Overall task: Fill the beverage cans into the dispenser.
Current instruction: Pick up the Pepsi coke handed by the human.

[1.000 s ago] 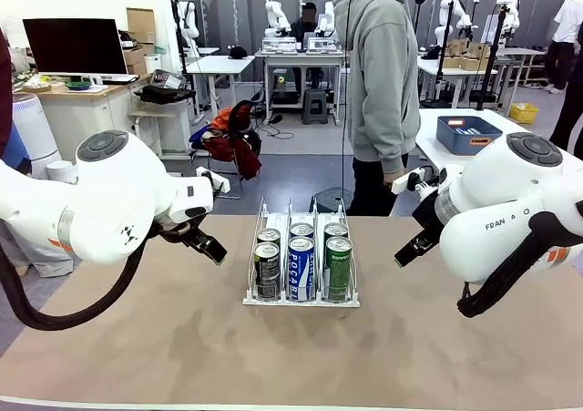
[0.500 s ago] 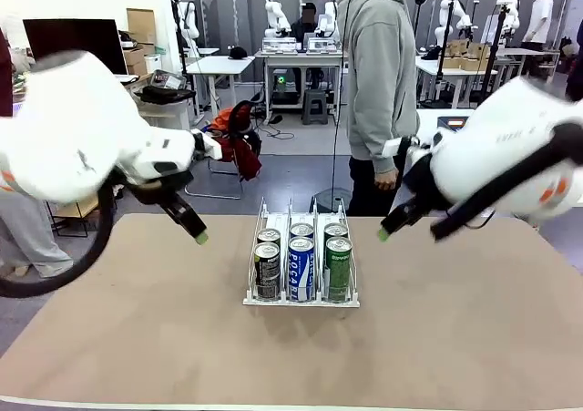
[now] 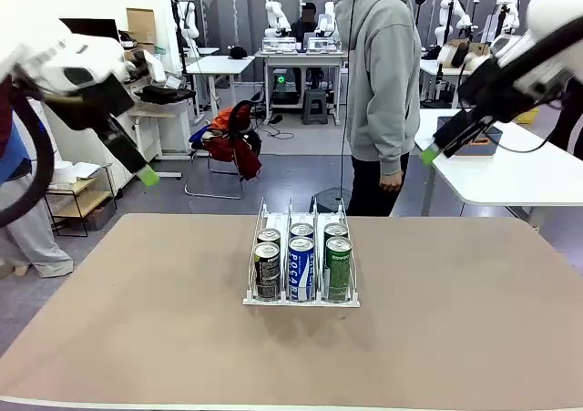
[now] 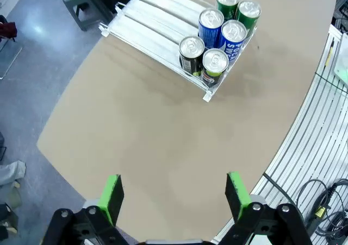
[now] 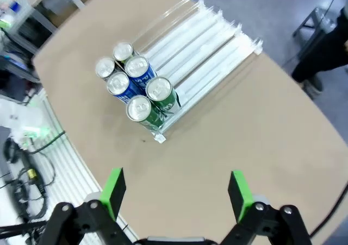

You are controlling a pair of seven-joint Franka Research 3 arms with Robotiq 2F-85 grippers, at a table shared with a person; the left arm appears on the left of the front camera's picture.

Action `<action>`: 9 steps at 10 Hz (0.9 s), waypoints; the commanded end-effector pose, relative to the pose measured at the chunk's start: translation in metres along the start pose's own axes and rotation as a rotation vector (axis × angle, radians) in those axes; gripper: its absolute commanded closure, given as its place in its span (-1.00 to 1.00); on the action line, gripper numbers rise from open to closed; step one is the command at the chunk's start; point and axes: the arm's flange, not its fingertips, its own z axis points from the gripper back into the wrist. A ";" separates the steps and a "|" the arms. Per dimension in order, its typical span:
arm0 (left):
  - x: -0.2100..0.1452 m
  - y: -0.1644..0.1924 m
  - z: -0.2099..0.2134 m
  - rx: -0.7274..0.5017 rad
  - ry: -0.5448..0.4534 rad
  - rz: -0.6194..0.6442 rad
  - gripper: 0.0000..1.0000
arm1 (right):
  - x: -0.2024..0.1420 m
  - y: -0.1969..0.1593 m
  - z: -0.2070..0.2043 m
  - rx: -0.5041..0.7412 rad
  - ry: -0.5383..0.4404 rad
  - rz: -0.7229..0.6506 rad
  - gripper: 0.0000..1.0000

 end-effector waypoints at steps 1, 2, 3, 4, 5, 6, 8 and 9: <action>-0.012 0.000 0.000 -0.021 -0.092 0.011 -1.00 | 0.005 -0.017 0.012 0.075 -0.041 0.007 -1.00; 0.000 0.000 0.000 0.000 0.000 0.000 -1.00 | -0.004 -0.009 0.009 -0.007 -0.075 -0.014 -1.00; 0.000 0.000 0.000 0.000 0.000 0.000 -1.00 | 0.004 -0.006 0.016 0.025 -0.025 0.000 -1.00; 0.000 0.000 0.000 0.000 0.000 0.000 -1.00 | 0.004 -0.006 0.016 0.025 -0.025 0.000 -1.00; 0.000 0.000 0.000 0.000 0.000 0.000 -1.00 | 0.004 -0.006 0.016 0.025 -0.025 0.000 -1.00; 0.001 -0.002 0.004 -0.002 -0.016 0.002 -1.00 | 0.004 -0.008 0.020 0.011 -0.034 -0.010 -1.00; 0.013 0.025 0.034 -0.166 -0.147 -0.010 -1.00 | 0.044 -0.022 0.049 0.034 -0.116 0.013 -1.00; 0.020 0.029 0.052 -0.179 -0.198 -0.020 -1.00 | 0.061 -0.030 0.065 0.027 -0.157 0.013 -1.00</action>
